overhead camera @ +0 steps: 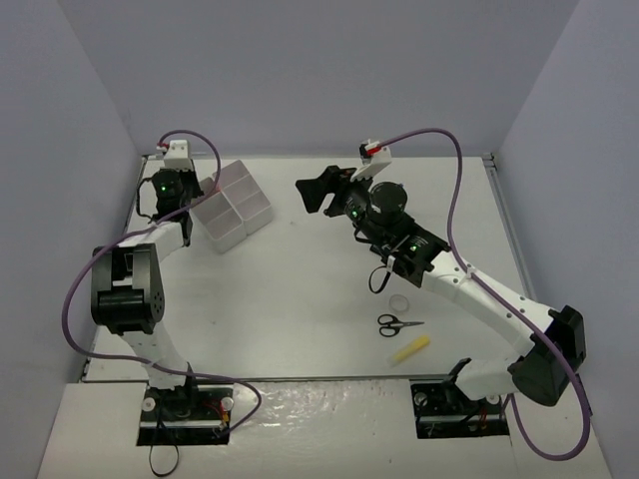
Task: Sort the stationery into containers
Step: Place the pen in the storage box, then pick up the stationery from the corner of the board.
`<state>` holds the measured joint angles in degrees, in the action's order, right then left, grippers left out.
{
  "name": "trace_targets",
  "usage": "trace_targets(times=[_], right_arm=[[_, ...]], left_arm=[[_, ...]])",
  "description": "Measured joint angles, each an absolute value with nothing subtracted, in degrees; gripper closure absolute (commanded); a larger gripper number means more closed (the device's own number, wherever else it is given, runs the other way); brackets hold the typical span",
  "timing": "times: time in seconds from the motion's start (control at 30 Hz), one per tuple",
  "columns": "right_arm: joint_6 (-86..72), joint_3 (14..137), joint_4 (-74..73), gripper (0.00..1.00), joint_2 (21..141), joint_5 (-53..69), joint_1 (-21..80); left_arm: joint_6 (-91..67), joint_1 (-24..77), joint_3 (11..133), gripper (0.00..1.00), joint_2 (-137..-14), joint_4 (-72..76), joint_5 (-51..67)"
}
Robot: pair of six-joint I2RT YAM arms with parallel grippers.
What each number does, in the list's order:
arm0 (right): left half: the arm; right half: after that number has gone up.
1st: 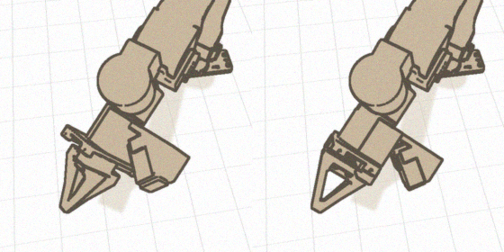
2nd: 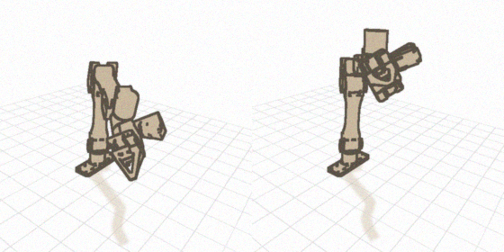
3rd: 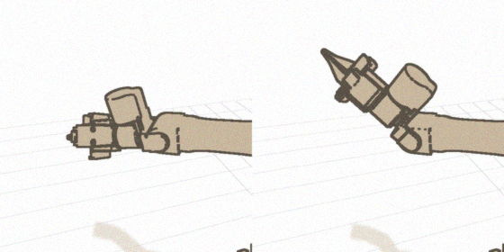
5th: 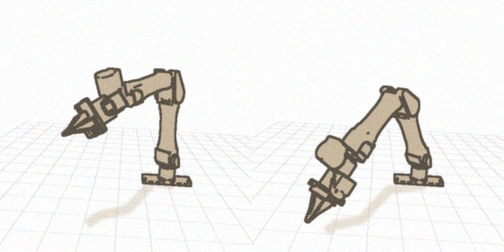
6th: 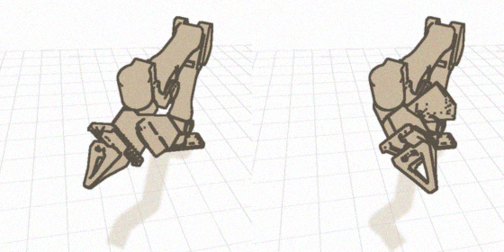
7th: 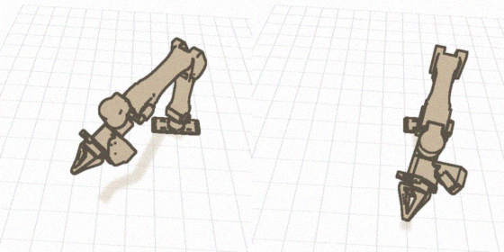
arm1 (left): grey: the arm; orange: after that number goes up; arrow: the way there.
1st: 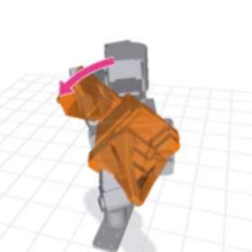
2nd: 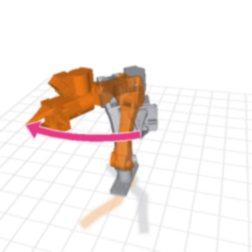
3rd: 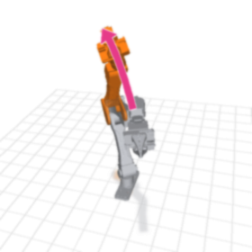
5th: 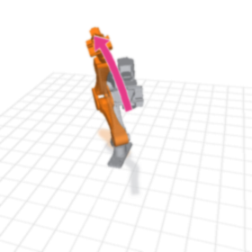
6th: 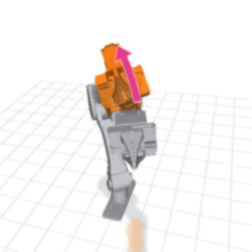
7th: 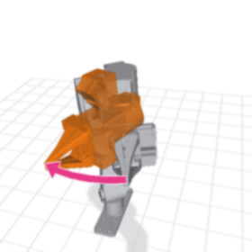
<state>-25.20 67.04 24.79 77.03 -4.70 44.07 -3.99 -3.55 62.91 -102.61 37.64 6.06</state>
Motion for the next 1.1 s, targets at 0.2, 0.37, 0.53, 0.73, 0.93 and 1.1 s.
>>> trace_targets(times=[0.2,0.37,0.53,0.73,0.93,1.1], right_arm=[[-24.65,66.07,23.27,0.27,73.41,-6.74,43.79],[-23.93,65.81,20.72,0.25,71.51,-8.23,43.53],[-23.83,64.76,18.63,0.25,69.88,-9.45,43.53],[-23.5,64.71,17.49,0.25,69.63,-9.87,43.53],[-23.22,64.71,15.44,0.23,69.25,-10.34,43.41],[-23.28,63.86,13.1,0.21,67.16,-11.29,42.57]], left_arm=[[-3.77,-3.55,60.88,0.77,-104.2,40.57,7.1],[-4.62,-3.55,60.24,0.54,-104.14,41.64,8.01],[-4.86,-3.55,58.8,0.46,-103.74,42.14,8.33],[-5.11,-3.55,58.11,0.43,-101.96,40.93,8.75],[-5.71,-3.55,59.17,0.42,-99.4,35.4,8.8],[-6.2,-3.55,64.89,0.41,-97.12,26.11,9.18]])
